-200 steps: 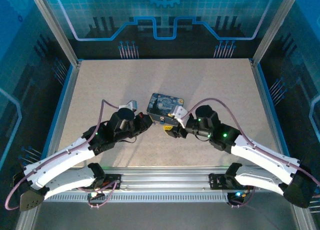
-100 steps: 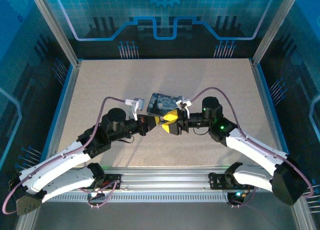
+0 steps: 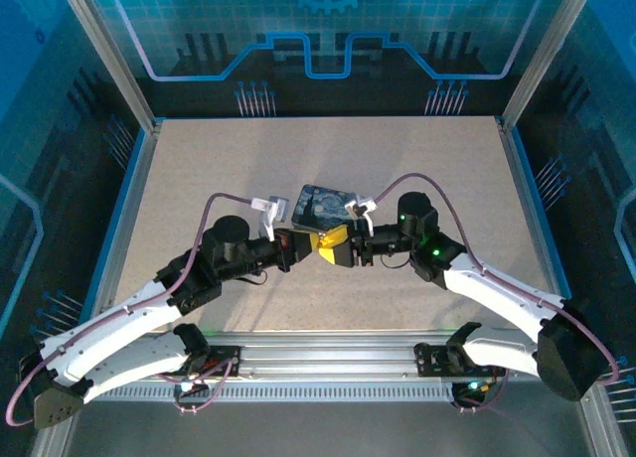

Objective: Unlock a padlock with a key

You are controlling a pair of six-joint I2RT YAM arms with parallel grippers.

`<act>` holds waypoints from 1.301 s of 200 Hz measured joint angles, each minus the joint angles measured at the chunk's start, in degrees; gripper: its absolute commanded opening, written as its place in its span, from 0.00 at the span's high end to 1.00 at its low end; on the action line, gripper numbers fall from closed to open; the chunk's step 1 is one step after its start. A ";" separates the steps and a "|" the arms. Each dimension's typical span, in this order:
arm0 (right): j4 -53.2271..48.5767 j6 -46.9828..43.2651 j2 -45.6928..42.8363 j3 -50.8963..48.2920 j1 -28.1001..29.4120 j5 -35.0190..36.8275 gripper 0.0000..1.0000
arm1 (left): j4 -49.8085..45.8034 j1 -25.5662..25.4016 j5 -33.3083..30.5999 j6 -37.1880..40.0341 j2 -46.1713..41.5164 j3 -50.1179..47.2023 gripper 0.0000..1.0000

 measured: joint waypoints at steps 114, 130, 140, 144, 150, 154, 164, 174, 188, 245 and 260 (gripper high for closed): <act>-4.04 -1.09 -1.33 0.00 0.17 4.13 1.00 | -2.75 1.88 -1.22 2.27 -1.53 -0.07 0.31; -6.49 -1.73 -1.46 0.00 -0.33 5.64 0.99 | -4.74 3.04 -2.58 2.69 -2.36 -0.07 0.19; -8.66 -2.40 -1.29 0.00 -1.01 7.06 0.99 | -5.95 3.89 -3.17 3.32 -2.64 -0.09 0.14; -9.31 -2.62 -1.16 0.02 -1.29 7.63 0.99 | -6.38 4.31 -3.45 3.32 -2.69 -0.15 0.12; -10.32 -2.84 -0.83 0.04 -1.77 8.28 0.99 | -6.71 4.92 -3.78 3.76 -2.73 -0.42 0.09; -11.04 -3.02 -0.55 0.09 -2.12 8.87 0.99 | -7.04 5.40 -3.87 4.09 -2.73 -0.66 0.07; -12.87 -3.23 0.70 0.33 -3.21 10.21 0.99 | -7.61 6.40 -4.24 4.22 -2.67 -1.55 0.03; -14.60 -3.43 2.40 0.79 -4.55 11.65 0.99 | -8.28 7.37 -4.48 4.57 -2.47 -2.62 0.01; -15.93 -3.39 5.33 1.46 -6.64 13.16 0.99 | -8.87 8.59 -4.68 4.72 -1.55 -4.11 0.01; -17.31 -3.41 16.72 6.84 -10.23 17.79 0.99 | -5.97 12.17 -3.93 7.28 5.88 -9.62 0.03; -16.37 -3.30 19.58 8.26 -10.67 18.45 0.99 | -3.65 12.59 -2.67 8.50 8.76 -10.75 0.05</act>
